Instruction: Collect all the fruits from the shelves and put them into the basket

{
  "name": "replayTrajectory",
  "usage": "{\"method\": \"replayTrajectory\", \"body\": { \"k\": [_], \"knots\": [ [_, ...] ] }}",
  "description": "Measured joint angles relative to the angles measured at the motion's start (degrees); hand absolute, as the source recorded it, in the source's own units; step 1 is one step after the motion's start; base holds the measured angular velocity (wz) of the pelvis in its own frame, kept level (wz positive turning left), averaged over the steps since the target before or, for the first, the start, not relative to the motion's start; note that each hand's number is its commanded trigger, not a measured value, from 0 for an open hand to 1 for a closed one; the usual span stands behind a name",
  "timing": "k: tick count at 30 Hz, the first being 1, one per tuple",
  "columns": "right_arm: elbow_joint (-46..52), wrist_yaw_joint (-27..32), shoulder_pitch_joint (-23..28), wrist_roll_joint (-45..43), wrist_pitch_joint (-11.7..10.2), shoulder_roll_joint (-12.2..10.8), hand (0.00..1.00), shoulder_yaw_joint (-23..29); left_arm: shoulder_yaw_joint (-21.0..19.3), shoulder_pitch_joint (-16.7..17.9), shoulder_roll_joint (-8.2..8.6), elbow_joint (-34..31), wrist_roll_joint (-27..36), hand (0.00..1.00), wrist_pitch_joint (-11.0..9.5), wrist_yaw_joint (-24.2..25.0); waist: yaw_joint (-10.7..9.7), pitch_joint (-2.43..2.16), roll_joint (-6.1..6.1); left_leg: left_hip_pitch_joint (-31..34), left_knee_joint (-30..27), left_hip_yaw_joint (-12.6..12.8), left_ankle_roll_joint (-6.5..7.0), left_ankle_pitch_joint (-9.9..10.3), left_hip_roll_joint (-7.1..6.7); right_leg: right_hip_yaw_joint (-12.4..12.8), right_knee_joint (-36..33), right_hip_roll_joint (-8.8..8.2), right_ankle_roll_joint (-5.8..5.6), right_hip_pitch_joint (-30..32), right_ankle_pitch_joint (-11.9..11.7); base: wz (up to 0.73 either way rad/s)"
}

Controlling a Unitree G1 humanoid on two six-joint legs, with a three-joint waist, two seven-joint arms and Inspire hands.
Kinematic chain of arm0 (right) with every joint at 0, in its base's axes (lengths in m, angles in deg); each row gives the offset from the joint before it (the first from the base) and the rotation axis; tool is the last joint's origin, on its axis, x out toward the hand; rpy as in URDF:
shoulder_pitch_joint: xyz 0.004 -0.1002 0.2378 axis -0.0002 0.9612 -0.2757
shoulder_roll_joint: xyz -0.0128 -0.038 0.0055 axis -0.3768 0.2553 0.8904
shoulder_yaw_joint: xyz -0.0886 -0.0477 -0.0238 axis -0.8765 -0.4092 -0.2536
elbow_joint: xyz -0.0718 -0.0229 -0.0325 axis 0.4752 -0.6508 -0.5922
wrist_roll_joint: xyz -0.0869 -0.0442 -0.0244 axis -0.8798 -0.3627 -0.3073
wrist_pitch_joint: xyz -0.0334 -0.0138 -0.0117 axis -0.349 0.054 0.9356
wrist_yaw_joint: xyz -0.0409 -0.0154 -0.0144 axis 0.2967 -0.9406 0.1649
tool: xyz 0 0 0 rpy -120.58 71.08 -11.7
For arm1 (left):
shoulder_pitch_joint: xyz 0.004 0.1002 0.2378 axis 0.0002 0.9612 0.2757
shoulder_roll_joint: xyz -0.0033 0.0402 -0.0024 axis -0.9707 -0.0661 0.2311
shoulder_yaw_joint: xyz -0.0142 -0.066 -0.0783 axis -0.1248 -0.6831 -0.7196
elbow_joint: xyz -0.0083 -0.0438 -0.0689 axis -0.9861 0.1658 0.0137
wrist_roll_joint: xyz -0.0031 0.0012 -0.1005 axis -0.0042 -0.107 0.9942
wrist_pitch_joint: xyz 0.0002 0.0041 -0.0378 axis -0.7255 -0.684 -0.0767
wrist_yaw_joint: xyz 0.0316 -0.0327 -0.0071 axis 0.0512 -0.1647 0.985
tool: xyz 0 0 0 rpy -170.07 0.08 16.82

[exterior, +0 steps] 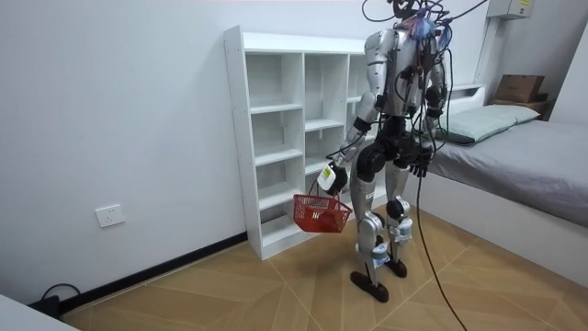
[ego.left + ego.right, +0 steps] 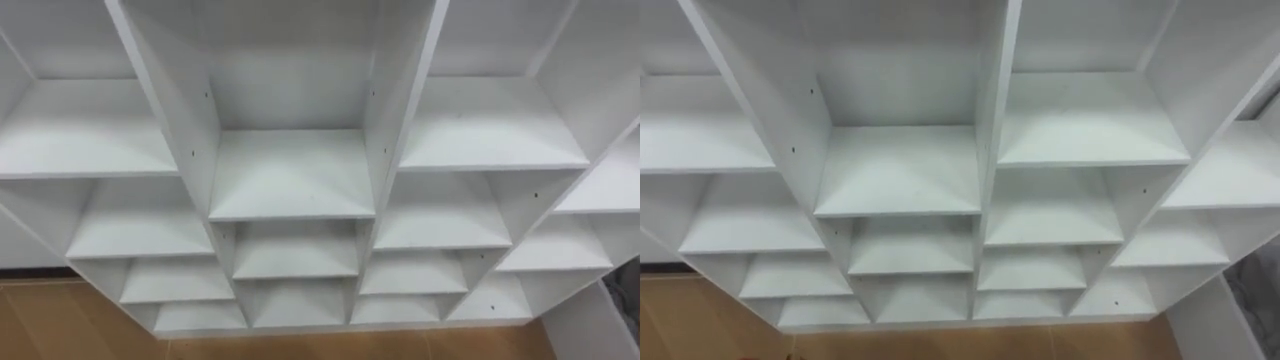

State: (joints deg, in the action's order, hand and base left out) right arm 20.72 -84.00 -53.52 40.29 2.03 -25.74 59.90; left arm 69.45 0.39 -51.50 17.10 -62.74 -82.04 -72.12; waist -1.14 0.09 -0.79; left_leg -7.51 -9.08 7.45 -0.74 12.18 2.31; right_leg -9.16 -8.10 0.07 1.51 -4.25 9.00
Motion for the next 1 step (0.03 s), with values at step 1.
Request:
{"method": "replayTrajectory", "body": {
  "k": [1],
  "knots": [
    [-0.2,-0.1,0.0,-0.1,0.5,-0.1,0.0,0.0,0.0,0.0,0.01,0.2,0.0,1.0,0.5,-0.1,0.0,0.02,-0.03,-0.1,0.0,0.0,0.0,0.0,0.01,0.3,0.0,0.03,0.02,0.0,0.0,-0.06]
  ]
}}
